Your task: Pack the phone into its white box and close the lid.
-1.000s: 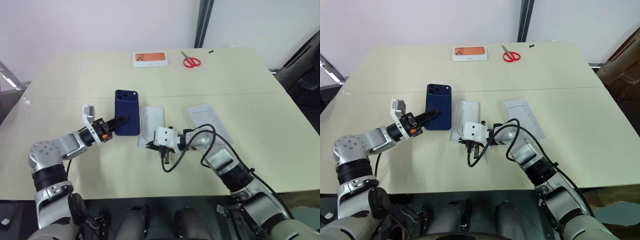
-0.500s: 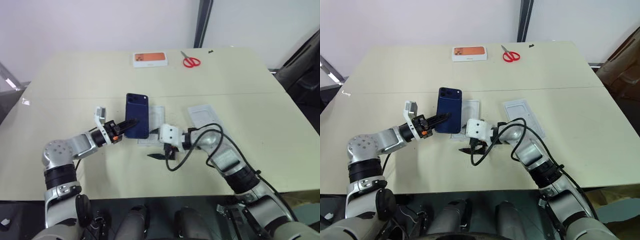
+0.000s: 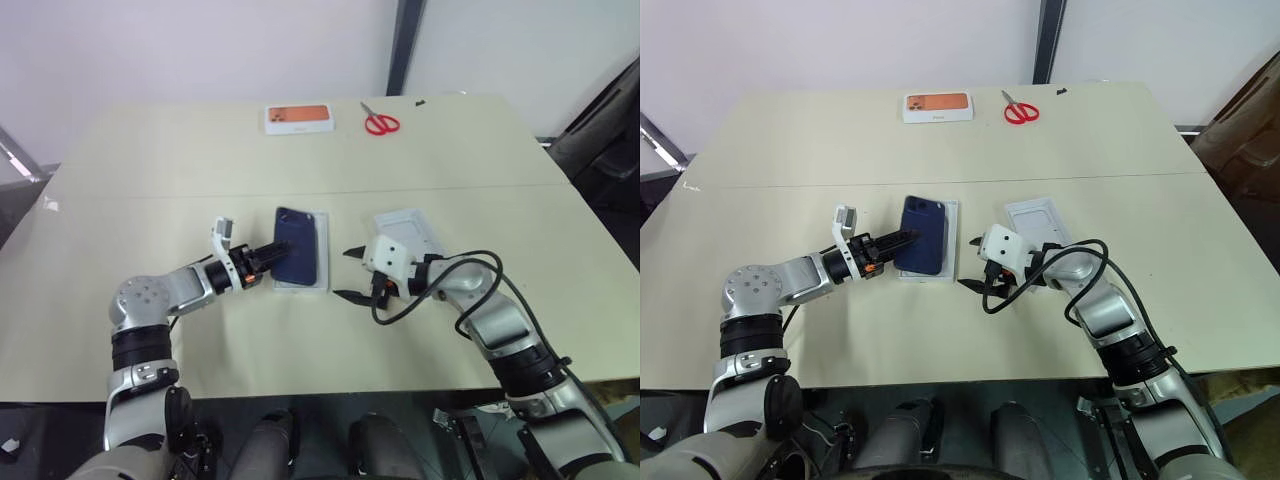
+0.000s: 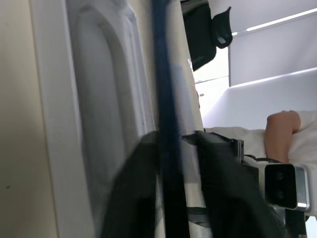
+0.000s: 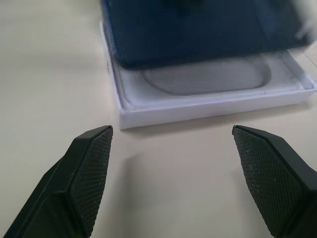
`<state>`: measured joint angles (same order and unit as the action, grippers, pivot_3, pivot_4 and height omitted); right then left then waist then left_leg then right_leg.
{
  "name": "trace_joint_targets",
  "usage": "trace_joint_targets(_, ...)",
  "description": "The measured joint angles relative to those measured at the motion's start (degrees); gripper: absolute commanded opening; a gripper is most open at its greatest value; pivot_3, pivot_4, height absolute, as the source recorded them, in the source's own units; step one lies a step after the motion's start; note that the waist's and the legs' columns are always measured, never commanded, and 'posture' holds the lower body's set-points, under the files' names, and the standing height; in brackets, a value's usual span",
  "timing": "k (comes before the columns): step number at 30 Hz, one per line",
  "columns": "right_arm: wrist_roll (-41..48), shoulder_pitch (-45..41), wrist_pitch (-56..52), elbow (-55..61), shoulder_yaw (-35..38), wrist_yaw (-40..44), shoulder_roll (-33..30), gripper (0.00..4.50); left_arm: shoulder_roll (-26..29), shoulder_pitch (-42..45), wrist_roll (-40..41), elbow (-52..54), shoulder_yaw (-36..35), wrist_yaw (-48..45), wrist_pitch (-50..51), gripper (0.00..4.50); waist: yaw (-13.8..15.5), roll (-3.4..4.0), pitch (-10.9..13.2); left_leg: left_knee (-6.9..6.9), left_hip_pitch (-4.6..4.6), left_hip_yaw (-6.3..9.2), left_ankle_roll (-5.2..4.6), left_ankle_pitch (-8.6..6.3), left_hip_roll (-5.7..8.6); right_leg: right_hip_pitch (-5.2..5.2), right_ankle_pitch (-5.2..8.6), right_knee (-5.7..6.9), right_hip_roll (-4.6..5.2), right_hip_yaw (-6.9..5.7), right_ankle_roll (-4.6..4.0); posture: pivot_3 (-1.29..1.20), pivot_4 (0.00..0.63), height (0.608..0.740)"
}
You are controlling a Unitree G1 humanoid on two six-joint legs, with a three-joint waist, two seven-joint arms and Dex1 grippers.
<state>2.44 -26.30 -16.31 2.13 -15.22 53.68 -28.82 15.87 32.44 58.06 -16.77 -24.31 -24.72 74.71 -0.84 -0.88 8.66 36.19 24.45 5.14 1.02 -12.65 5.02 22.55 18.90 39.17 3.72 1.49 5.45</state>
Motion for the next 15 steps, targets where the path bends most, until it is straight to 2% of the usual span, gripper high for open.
trace_joint_targets(3,-0.2,-0.3,0.4,-0.2,-0.1,-0.2,0.2,4.08,0.4,0.7,0.1,-0.2,-0.1,-0.1,0.2,4.32,0.2,-0.01,0.0,0.04,0.0,0.01,0.0,0.0,0.01,-0.03,0.0,-0.01,0.01,-0.02,0.0,0.0,0.15,0.734)
trace_joint_targets(15,-1.1,-0.5,0.9,-1.5,-0.2,-0.5,0.4,4.08,4.2,1.3,0.2,2.9,0.6,-1.2,1.6,4.32,0.0,-0.01,0.0,0.02,0.0,0.01,0.0,0.0,0.01,-0.01,0.0,0.0,0.01,-0.01,0.0,0.0,0.15,0.734)
